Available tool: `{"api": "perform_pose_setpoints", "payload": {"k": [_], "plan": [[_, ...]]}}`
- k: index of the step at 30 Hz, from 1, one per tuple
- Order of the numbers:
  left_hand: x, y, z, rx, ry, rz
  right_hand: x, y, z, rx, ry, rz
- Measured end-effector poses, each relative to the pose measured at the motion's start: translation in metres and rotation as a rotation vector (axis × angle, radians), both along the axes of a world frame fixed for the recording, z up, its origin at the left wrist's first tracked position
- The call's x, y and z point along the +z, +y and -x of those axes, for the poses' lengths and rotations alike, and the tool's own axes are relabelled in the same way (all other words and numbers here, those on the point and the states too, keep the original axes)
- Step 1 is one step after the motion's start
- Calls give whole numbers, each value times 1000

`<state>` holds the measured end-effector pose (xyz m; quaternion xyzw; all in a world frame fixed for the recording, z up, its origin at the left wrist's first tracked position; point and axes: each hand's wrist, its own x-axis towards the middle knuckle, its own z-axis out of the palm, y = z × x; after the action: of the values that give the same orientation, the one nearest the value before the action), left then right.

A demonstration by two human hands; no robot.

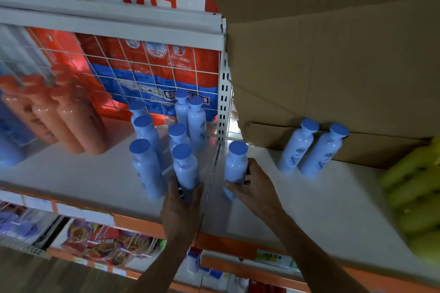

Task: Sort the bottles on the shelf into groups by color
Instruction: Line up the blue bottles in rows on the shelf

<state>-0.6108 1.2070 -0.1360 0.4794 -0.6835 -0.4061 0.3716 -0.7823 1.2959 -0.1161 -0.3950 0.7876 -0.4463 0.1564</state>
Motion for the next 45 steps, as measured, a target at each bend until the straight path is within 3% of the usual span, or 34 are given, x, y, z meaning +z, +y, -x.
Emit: {"api": "perform_pose_setpoints", "payload": {"k": [10,22,34,42,45], "plan": [[2,28,69,-441,-39,-53,-1,72,46,-357,-21,79],[-1,58,149,-636,-43,-31,7,133,92,-559,13,38],[-11,64,162,-771,-14,-25,-11,157,104,-330,-47,-13],[-15,76,171,-623,-81,60,-17,141,108,-436,14,-10],[-18,79,169,-697,-51,58,-25,143,107,-398,-19,-31]]}}
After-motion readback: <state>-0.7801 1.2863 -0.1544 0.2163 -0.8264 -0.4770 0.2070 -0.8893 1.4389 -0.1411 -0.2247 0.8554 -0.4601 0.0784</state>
